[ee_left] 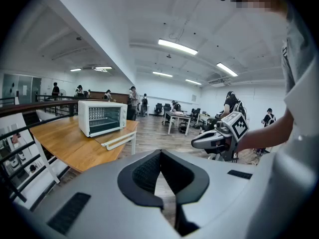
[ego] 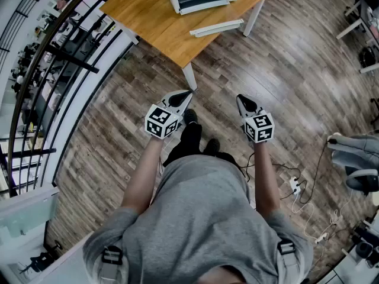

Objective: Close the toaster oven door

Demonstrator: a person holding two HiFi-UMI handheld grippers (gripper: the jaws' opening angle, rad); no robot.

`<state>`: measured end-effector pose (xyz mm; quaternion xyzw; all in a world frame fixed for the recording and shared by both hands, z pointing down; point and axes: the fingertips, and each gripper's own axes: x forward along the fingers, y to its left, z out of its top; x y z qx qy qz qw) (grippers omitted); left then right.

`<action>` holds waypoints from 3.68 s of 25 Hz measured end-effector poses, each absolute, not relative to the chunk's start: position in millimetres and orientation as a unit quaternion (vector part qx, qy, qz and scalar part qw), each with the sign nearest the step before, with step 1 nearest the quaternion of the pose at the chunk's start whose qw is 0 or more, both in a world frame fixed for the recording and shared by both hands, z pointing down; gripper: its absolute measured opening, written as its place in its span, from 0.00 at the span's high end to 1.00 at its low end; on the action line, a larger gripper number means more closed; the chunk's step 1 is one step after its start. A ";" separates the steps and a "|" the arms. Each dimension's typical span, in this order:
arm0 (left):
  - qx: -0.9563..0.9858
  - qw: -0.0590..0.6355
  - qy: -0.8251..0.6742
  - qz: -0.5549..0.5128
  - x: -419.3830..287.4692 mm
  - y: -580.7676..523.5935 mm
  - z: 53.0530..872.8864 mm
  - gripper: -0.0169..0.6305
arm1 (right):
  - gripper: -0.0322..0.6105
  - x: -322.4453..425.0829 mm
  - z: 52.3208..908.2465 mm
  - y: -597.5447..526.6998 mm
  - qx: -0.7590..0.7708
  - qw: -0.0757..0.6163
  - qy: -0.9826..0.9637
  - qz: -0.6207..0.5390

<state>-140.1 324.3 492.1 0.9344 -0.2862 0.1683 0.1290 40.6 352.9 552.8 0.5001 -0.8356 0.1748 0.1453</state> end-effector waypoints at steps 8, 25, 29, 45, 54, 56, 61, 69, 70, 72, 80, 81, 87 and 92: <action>0.932 0.110 -0.307 0.157 -140.4 352.1 483.5 0.95 | 0.94 39.1 550.8 377.6 0.491 0.179 -0.838 0.155; 0.927 0.091 -0.326 0.164 -148.7 376.1 468.7 0.95 | 0.94 43.1 526.7 390.8 0.487 0.160 -0.848 0.135; 0.927 0.084 -0.330 0.159 -152.5 375.5 467.8 0.95 | 0.93 44.3 524.2 388.6 0.498 0.163 -0.843 0.125; 0.925 0.098 -0.337 0.149 -168.8 365.3 473.3 0.94 | 0.79 31.5 521.4 378.9 0.496 0.159 -0.845 0.125; 0.925 0.094 -0.336 0.150 -166.0 363.1 475.0 0.79 | 0.68 29.1 520.1 377.5 0.487 0.156 -0.851 0.121; 0.927 0.092 -0.331 0.150 -163.6 362.8 475.8 0.74 | 0.64 29.1 520.2 376.4 0.485 0.152 -0.853 0.121; 0.935 0.088 -0.315 0.140 -156.5 366.1 473.3 0.63 | 0.52 27.6 518.3 375.5 0.481 0.130 -0.857 0.128; 0.935 0.088 -0.311 0.144 -150.0 364.2 474.6 0.60 | 0.51 34.1 519.5 376.5 0.483 0.128 -0.857 0.129; 0.935 0.087 -0.311 0.144 -149.5 364.0 474.4 0.60 | 0.51 35.6 520.0 376.9 0.483 0.128 -0.857 0.129; 0.936 0.086 -0.311 0.143 -147.9 364.1 473.7 0.60 | 0.51 39.5 520.5 378.0 0.485 0.130 -0.855 0.129; 0.936 0.084 -0.312 0.140 -137.1 360.5 468.5 0.60 | 0.52 53.1 515.1 376.9 0.491 0.125 -0.853 0.128; 0.936 0.083 -0.311 0.142 -136.0 361.1 468.5 0.60 | 0.52 56.1 515.4 376.8 0.494 0.124 -0.851 0.130; 0.935 0.090 -0.315 0.135 -140.4 352.9 468.2 0.60 | 0.53 59.3 515.3 370.8 0.500 0.118 -0.847 0.133; 0.935 0.099 -0.314 0.130 -136.3 344.2 470.7 0.60 | 0.53 60.9 520.0 366.3 0.501 0.123 -0.845 0.138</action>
